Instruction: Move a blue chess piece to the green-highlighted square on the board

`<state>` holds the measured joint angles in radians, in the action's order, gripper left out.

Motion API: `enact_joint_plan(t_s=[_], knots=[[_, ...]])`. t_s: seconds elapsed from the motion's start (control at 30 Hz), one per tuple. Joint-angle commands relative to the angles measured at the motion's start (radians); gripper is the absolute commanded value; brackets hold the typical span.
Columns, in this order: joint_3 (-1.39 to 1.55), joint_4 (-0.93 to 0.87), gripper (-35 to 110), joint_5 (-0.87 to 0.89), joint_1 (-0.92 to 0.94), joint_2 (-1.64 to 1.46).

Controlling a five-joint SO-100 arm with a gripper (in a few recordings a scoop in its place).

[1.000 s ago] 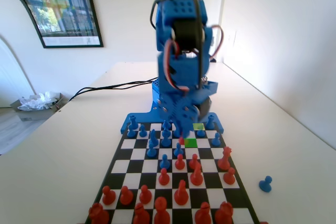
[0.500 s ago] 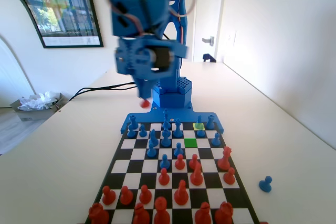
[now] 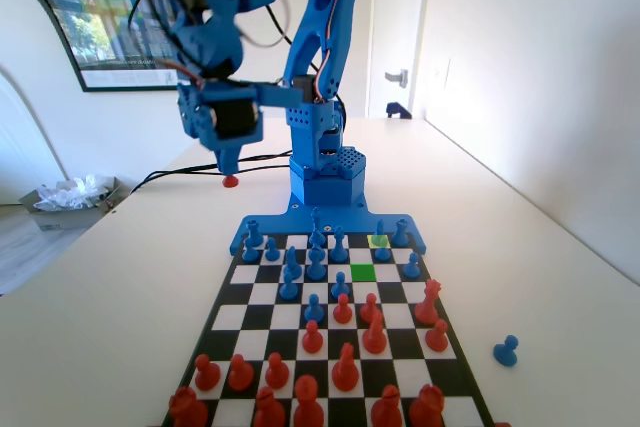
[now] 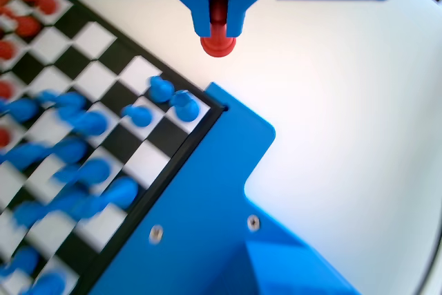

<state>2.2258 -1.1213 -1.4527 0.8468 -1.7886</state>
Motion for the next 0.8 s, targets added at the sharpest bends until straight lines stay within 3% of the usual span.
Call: enact_joint_plan(t_s=[0.0, 0.5, 0.77], knots=[[-0.089, 0.061, 1, 0.005, 0.026, 0.074], [-0.003, 0.532, 1, 0.098, -0.037, 0.31], [0.081, 0.667, 1, 0.072, -0.051, 0.364]])
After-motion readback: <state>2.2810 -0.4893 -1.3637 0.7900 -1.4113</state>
